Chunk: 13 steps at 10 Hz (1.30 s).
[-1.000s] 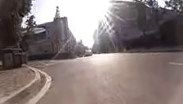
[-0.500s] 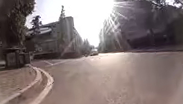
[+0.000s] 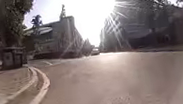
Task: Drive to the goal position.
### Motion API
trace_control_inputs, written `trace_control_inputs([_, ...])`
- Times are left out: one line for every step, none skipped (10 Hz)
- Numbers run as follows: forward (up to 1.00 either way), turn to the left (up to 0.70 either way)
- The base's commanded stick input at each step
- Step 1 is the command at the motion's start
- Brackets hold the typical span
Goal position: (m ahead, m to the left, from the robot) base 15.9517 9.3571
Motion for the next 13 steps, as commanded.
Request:
trace_control_inputs([0.7, 0.0])
trace_control_inputs([0.7, 0.0])
trace_control_inputs([0.7, 0.0])
trace_control_inputs([0.7, 0.0])
trace_control_inputs([0.7, 0.0])
trace_control_inputs([0.7, 0.0])
trace_control_inputs([0.7, 0.0])
trace_control_inputs([0.7, 0.0])
trace_control_inputs([0.7, 0.0])
trace_control_inputs([0.7, 0.0])
trace_control_inputs([0.7, 0.0])
trace_control_inputs([0.7, 0.0])
trace_control_inputs([0.7, 0.0])
